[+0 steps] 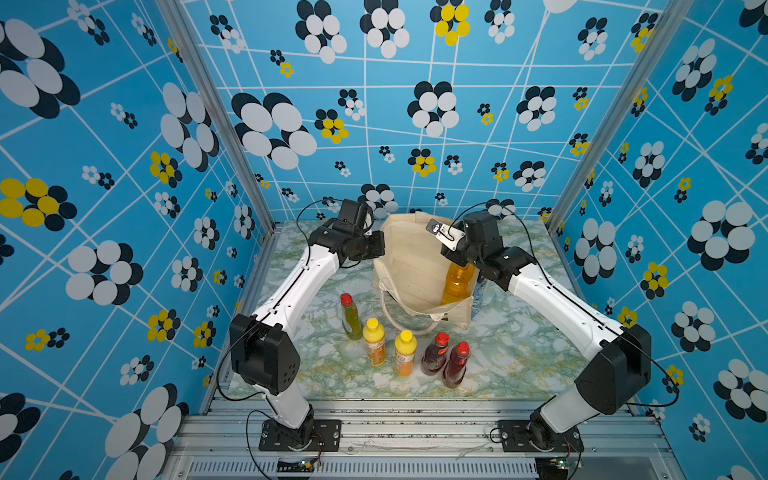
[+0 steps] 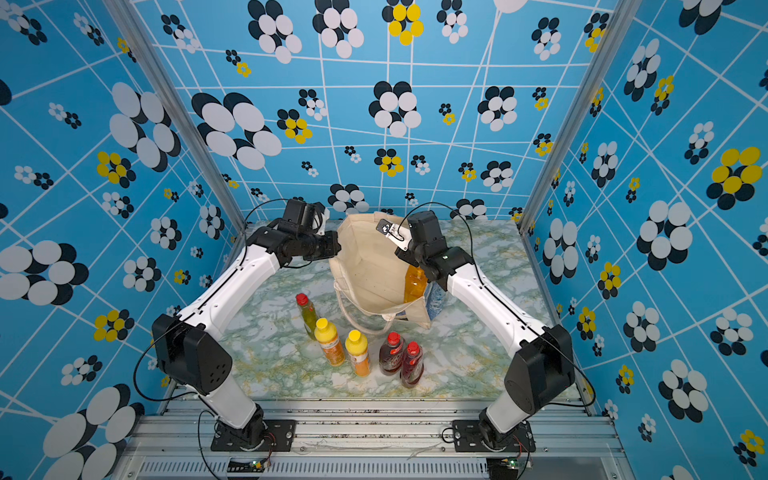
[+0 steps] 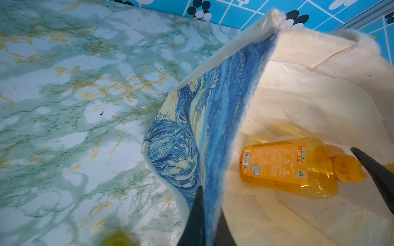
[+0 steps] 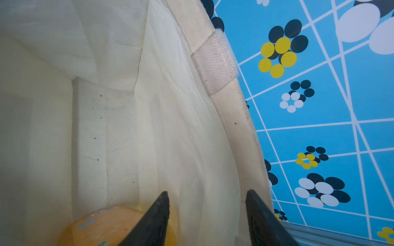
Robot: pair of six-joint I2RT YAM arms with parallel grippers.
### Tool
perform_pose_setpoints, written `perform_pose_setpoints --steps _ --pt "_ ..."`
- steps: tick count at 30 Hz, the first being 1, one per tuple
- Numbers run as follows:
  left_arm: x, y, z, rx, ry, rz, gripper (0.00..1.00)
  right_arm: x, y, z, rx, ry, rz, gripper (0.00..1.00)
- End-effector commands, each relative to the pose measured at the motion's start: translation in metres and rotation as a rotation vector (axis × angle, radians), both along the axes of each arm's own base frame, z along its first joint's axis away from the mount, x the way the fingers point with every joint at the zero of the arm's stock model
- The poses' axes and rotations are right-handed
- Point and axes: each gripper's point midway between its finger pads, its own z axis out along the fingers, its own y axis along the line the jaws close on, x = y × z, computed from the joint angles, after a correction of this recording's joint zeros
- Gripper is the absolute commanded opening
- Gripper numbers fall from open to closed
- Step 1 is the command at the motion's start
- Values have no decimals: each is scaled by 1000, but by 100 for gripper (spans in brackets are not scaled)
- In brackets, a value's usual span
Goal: Pack dish soap into the shopping bag
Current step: Place the bottle of dish soap in the shopping bag.
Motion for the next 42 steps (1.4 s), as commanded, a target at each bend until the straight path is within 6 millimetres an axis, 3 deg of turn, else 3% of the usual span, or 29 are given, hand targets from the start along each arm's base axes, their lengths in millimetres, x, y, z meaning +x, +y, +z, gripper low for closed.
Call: perform_pose_setpoints --steps 1,7,11,14,18,20,25,35,42 --pt "3 -3 17 -17 -58 5 0 -5 7 34 220 16 -75 66" --pt "2 -2 18 -9 -64 11 0 -16 -13 80 529 56 -299 61" --pt "1 -3 18 -7 -63 13 0 -34 -34 92 687 90 -444 61" --pt "0 -3 18 -4 -63 11 0 -49 -38 93 769 139 -469 60" --pt "0 -2 17 -1 -64 16 0 -62 -39 74 838 218 -511 59" --pt "0 -2 16 -3 -61 20 0 -65 -37 52 855 269 -534 59" --pt "-1 -3 13 -8 -54 22 0 -62 -31 19 880 329 -576 59" --pt "-1 -3 13 -12 -59 26 0 -55 -23 -28 815 375 -620 57" --pt "-1 -5 13 -13 -58 23 0 -40 -22 -42 797 329 -634 60"
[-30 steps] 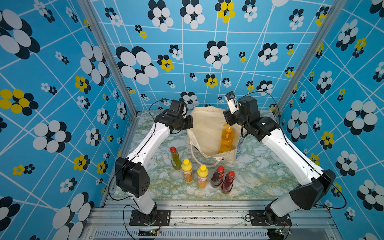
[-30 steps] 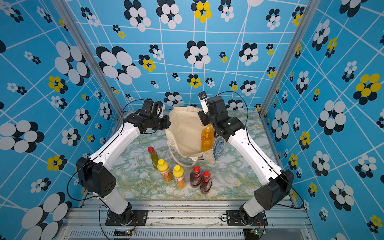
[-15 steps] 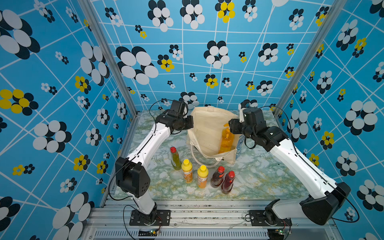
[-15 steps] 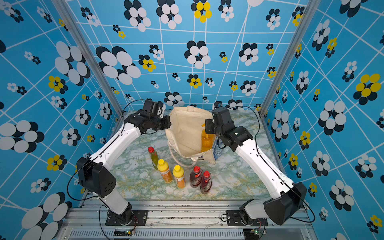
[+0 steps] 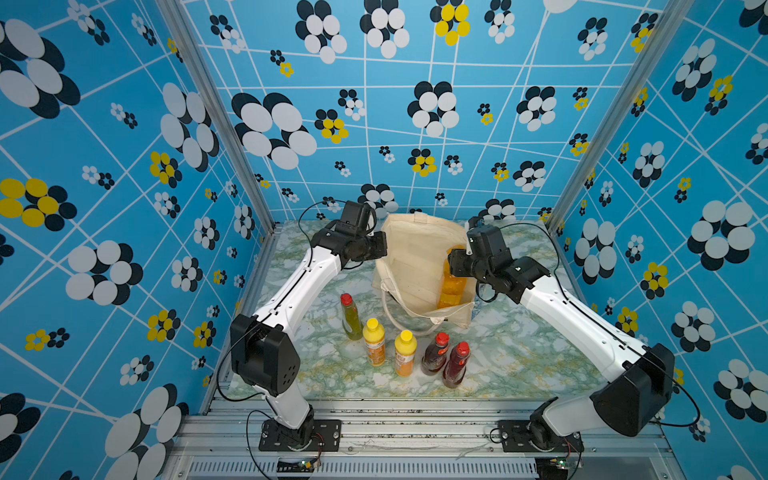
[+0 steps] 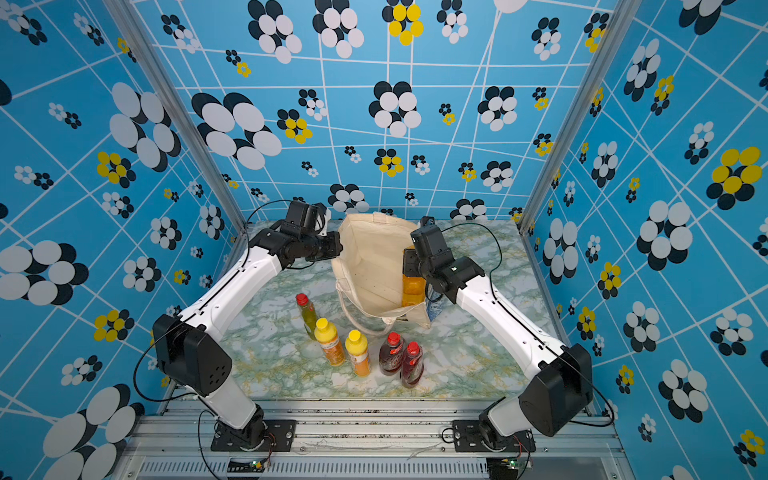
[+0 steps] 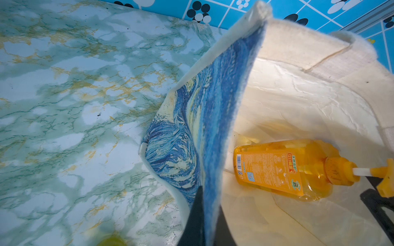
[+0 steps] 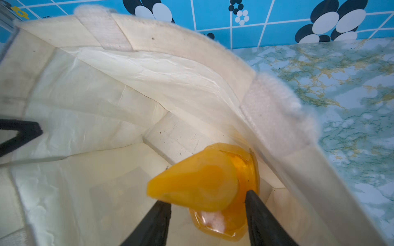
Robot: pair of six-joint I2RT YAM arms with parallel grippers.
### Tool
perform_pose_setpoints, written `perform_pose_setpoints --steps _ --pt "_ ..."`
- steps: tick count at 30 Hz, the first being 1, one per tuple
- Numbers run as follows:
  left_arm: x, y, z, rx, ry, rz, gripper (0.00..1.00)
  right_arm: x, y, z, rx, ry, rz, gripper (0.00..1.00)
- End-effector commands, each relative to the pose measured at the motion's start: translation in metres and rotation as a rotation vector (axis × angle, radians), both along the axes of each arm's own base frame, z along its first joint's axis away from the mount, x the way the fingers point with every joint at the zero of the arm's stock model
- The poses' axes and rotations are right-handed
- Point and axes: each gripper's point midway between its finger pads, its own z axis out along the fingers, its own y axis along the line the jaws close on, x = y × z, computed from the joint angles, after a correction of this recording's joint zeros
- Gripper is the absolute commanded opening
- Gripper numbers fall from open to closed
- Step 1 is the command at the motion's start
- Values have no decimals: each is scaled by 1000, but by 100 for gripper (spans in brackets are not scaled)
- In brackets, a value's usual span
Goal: Pack dish soap into the shopping bag
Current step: Place the bottle of dish soap in the shopping bag.
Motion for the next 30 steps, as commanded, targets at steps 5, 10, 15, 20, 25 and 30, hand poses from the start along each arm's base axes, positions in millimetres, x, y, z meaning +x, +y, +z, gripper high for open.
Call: perform_pose_setpoints --steps 5,10,15,20,25,30 --pt "-2 -1 13 -11 -43 8 0 17 -5 -10 -60 -49 -53 64" --pt "-2 -1 12 -12 -43 7 0 21 -5 -23 -76 -61 -60 63" --pt "-1 -3 12 -14 -43 6 0 24 -1 -33 -66 -76 -51 61" --pt "-2 -4 12 -20 -44 3 0 27 0 -41 -77 -87 -44 50" --pt "-1 -3 15 -27 -50 15 0 28 -6 -45 -135 -85 -50 18" --pt "0 8 27 -12 -88 75 0 25 -24 -43 -249 -80 -81 0"
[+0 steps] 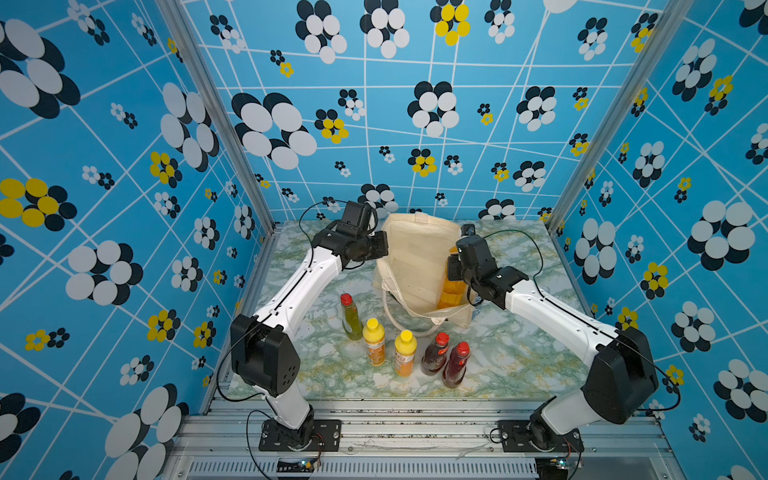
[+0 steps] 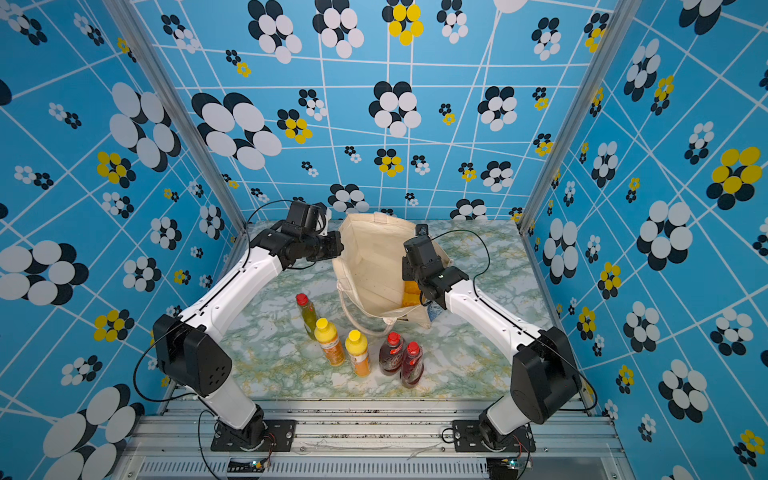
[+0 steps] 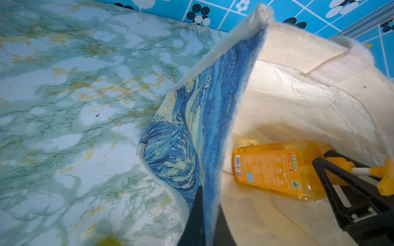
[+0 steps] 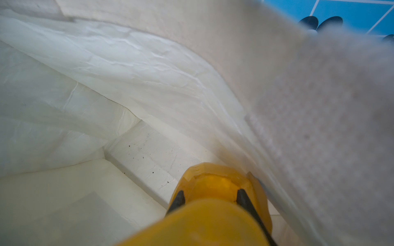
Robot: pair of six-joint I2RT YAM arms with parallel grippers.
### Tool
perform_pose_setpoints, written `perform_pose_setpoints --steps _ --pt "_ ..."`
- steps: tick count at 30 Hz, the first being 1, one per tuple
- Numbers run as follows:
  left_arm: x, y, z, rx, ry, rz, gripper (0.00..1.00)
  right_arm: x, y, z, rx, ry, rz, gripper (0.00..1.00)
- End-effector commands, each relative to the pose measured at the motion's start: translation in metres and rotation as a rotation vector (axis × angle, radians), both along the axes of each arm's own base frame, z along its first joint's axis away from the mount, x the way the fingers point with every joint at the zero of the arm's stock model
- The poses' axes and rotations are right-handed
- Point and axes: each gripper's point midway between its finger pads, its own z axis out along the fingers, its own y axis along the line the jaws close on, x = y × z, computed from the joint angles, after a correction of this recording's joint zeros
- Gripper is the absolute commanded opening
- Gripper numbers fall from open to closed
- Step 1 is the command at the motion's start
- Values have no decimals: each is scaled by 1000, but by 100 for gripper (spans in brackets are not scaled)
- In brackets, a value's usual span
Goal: Pack dish soap into the shopping bag
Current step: Place the bottle of dish soap in the shopping bag.
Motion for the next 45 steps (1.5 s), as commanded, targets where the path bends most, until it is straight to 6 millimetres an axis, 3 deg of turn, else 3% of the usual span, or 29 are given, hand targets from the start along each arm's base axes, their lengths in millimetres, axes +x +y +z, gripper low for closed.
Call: perform_pose_setpoints --steps 1,7,16,26,31,37,41,45 --pt "-1 11 28 -5 -87 68 0 -1 -22 -7 -155 17 -51 0" --pt "1 29 41 -10 -138 186 0 -1 -45 14 -313 -14 -103 0" --pt "-3 59 53 -16 -216 375 0 0 -52 40 -384 -24 -115 0" --pt "-22 85 66 60 -241 459 0 14 -69 36 -535 -35 -122 0" --pt "-31 82 74 57 -265 447 0 27 -57 24 -497 -20 -9 0" --pt "-39 63 59 12 -213 400 0 39 -40 10 -410 -13 94 0" --pt "-41 63 38 26 -156 396 4 41 -30 8 -337 -24 123 0" --pt "-38 50 18 1 -83 343 7 43 -22 10 -258 -51 128 0"
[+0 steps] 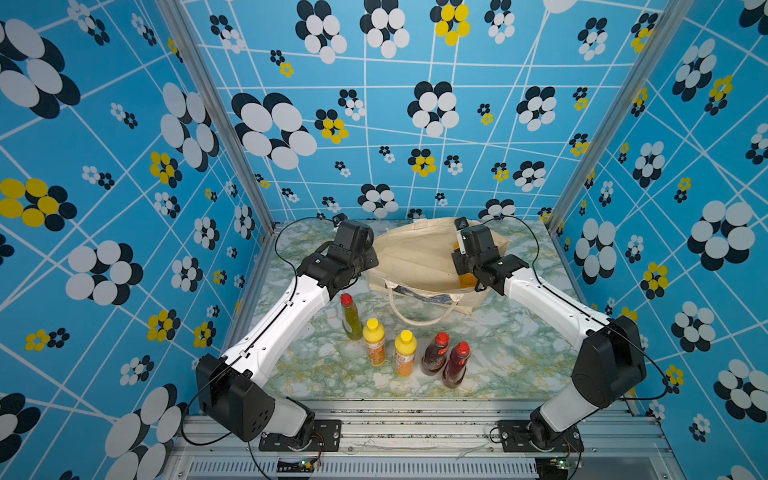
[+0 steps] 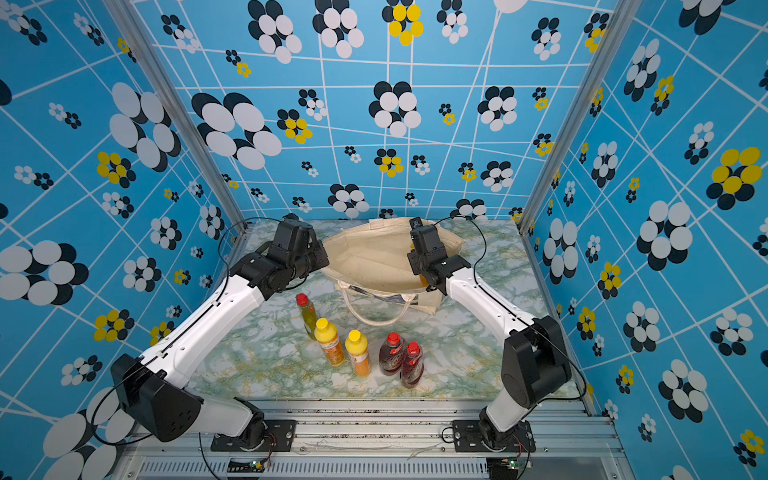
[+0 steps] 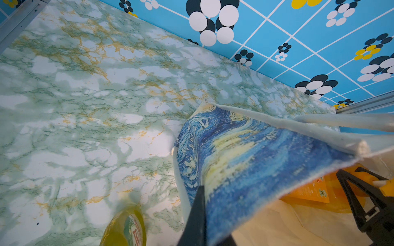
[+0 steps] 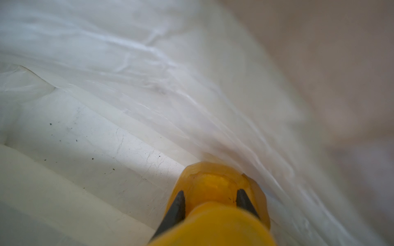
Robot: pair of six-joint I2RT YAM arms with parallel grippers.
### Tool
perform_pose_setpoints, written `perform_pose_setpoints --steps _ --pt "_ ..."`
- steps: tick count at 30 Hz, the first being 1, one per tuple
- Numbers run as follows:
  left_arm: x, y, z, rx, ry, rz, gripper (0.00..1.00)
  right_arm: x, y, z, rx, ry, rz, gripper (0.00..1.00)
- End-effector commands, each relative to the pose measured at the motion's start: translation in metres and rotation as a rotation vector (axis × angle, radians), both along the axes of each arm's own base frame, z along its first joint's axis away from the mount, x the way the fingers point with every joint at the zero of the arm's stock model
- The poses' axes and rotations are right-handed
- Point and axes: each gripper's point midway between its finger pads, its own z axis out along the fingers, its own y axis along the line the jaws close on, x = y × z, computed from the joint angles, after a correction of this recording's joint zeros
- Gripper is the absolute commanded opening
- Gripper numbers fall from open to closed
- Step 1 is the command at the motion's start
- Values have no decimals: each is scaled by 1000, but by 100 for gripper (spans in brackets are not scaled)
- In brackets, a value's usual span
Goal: Pack dish soap into the shopping bag
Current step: Place the bottle of dish soap in the shopping bag.
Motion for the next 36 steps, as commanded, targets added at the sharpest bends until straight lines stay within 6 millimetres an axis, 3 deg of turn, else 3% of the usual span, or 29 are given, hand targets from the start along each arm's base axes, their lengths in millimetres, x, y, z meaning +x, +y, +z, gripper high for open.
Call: perform_pose_setpoints --steps 1,8,13,20,23,25,31,34,36 --pt "6 -3 -7 -46 24 -7 7 11 5 12 69 -61 0 0" --pt "7 -12 -18 -67 74 -35 7 18 6 25 102 -95 -30 0" --pt "5 -12 -16 -78 69 -37 13 22 0 9 117 -68 -78 0" --pt "7 -16 -14 -71 63 -63 45 20 -11 -16 148 -31 -172 0" --pt "9 -14 -13 -36 57 -74 64 18 -5 -14 193 -25 -157 0" --pt "12 -15 -11 -5 52 -93 71 18 -1 -6 222 -35 -140 0" --pt "23 -21 -8 87 53 -149 68 20 4 20 259 -60 -119 0" --pt "26 -24 -10 107 59 -163 63 19 1 18 237 -49 -132 0" --pt "27 -25 -12 111 63 -170 57 17 -3 13 220 -36 -146 7"
